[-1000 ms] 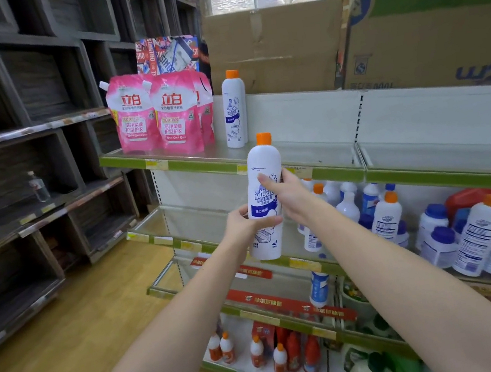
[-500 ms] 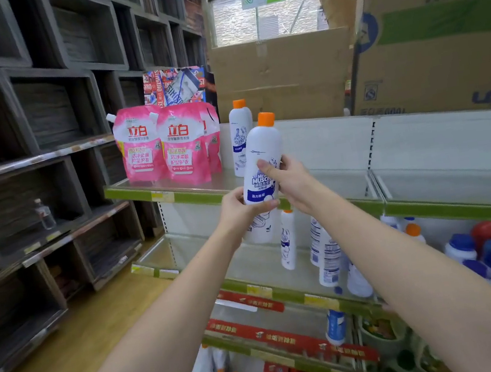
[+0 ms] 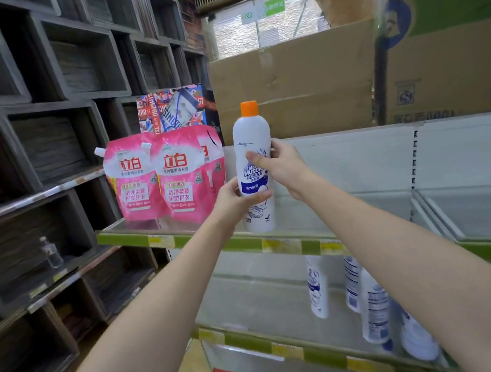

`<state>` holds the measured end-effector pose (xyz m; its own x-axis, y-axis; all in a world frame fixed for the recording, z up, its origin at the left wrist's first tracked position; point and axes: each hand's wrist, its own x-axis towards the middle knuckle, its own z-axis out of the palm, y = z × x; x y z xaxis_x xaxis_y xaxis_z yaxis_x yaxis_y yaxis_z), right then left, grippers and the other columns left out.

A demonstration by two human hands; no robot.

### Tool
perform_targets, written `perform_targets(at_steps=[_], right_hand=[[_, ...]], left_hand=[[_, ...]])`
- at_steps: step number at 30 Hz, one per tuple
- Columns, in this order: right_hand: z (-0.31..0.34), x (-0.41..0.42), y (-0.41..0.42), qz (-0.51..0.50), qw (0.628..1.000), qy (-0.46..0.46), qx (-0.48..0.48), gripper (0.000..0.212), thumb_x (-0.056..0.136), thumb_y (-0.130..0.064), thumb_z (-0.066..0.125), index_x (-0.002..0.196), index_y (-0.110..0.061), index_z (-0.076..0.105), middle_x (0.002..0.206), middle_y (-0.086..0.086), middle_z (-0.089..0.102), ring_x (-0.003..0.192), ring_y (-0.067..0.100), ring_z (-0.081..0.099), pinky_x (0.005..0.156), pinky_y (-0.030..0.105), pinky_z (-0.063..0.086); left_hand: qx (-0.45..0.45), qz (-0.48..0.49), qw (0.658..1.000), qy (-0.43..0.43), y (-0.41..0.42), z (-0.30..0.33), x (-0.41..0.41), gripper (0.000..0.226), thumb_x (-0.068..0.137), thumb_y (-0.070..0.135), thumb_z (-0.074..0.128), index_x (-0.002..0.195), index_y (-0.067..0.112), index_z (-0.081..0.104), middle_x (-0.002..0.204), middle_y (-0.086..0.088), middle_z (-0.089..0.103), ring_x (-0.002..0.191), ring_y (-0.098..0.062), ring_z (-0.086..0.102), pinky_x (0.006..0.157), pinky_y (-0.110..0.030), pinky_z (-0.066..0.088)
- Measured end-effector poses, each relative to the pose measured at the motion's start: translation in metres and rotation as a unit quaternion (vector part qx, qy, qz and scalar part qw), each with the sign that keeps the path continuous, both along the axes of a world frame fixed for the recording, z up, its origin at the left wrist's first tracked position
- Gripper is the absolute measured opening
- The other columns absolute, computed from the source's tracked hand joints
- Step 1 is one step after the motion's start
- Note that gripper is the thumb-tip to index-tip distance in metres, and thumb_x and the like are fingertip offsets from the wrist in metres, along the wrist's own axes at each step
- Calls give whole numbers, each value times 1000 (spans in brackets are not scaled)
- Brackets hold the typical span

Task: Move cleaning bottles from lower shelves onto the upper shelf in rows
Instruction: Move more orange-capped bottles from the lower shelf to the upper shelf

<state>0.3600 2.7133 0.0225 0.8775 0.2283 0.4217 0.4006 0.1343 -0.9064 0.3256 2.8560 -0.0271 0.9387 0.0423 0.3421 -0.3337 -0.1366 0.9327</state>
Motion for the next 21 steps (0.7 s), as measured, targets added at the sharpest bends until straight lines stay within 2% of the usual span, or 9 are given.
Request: perform_targets(at_steps=[4, 8, 12, 14, 18, 21], right_hand=[[0, 42, 11, -1, 1000, 14, 2, 33, 89, -20, 77, 115, -9, 60, 103, 6, 73, 88, 18, 73, 67, 26, 59], [-10, 80, 21, -9, 999, 5, -39, 37, 87, -22, 79, 117, -9, 61, 108, 8, 73, 94, 23, 73, 79, 37, 62], [-25, 106, 37, -3, 996, -1, -89, 40, 87, -24, 79, 119, -11, 59, 115, 8, 71, 98, 22, 71, 81, 39, 62], [-28, 116, 43, -5, 995, -2, -103, 37, 87, -25, 79, 114, -12, 59, 113, 7, 71, 95, 21, 72, 81, 40, 62], [-28, 131, 46, -25, 991, -4, -131, 40, 85, -32, 81, 112, -12, 60, 110, 6, 73, 94, 22, 73, 84, 44, 62], [-28, 133, 46, -50, 985, -12, -164, 44, 85, -36, 80, 115, -13, 59, 109, 3, 72, 92, 19, 73, 82, 42, 62]], left_hand=[[55, -14, 998, 16, 15, 9, 39, 37, 81, 9, 82, 115, 12, 67, 103, -2, 76, 88, -12, 73, 71, -22, 56], [75, -20, 996, 43, 28, 0, 72, 32, 83, 8, 80, 111, 15, 66, 103, -3, 76, 90, -14, 73, 73, -22, 57], [70, -13, 995, 63, 44, -17, 99, 38, 81, 10, 82, 116, 12, 66, 111, -9, 75, 105, -28, 70, 86, -35, 58], [63, -19, 996, 67, 50, -25, 109, 40, 82, 12, 81, 119, 13, 65, 113, -8, 74, 107, -29, 70, 91, -40, 57], [82, -37, 994, 58, 57, -30, 120, 37, 86, 18, 79, 120, 14, 64, 114, -5, 74, 105, -23, 71, 85, -33, 59], [106, -42, 992, 46, 60, -31, 128, 38, 87, 17, 77, 122, 13, 63, 113, -1, 75, 101, -15, 72, 75, -22, 56]])
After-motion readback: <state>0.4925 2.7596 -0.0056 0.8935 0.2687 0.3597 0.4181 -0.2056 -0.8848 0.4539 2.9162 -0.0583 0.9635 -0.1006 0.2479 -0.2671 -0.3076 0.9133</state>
